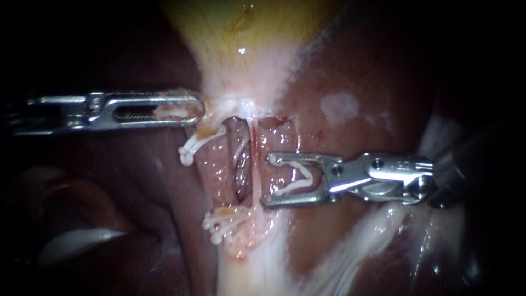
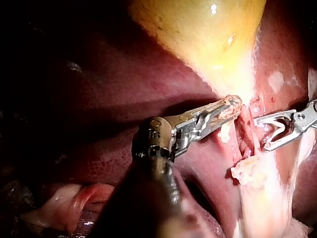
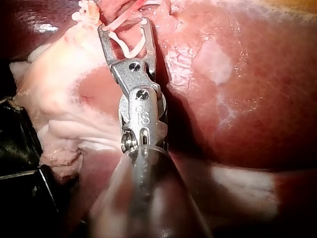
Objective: Clipping first clip right tube
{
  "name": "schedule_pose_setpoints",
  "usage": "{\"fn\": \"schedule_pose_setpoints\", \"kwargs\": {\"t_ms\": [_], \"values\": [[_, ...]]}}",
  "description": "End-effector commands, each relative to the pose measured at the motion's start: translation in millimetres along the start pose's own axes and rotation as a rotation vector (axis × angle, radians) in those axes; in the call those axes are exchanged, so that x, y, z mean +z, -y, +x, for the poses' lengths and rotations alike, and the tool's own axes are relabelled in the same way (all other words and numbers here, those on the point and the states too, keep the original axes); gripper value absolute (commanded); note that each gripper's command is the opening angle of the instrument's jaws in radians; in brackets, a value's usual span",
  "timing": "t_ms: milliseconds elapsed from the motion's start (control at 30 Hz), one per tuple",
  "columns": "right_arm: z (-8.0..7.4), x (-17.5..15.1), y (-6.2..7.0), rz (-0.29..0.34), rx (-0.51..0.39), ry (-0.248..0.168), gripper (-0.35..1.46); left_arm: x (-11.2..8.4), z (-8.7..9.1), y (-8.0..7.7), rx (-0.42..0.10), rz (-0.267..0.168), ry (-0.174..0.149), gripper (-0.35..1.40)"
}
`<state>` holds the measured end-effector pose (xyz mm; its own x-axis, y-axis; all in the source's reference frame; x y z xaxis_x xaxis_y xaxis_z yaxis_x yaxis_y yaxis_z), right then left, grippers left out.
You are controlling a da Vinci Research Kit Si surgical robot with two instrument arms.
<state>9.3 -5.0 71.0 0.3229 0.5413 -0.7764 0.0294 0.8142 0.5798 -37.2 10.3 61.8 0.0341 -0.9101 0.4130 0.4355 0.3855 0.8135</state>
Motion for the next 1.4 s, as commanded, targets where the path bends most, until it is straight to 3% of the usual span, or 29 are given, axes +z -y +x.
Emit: {"fn": "schedule_pose_setpoints", "kwargs": {"t_ms": [33,400,733,1100,1400], "values": [[0.1,0.3,0.0,0.005,0.006,0.002,0.49,0.0,0.0,0.0,0.0,0.0,0.0,-0.35],[0.4,2.9,-0.4,0.095,0.109,-0.111,0.47,0.1,0.1,0.0,0.0,-0.001,0.001,-0.35],[0.2,3.3,0.0,0.191,0.198,-0.206,0.46,0.2,0.1,0.0,0.0,-0.002,0.001,-0.35],[-0.4,3.2,1.5,0.281,0.278,-0.189,0.38,0.3,0.2,-0.1,0.001,-0.001,0.001,-0.35],[-1.2,3.2,1.9,0.289,0.301,-0.182,0.28,0.3,0.3,-0.2,0.002,-0.001,0.001,-0.35]]}}
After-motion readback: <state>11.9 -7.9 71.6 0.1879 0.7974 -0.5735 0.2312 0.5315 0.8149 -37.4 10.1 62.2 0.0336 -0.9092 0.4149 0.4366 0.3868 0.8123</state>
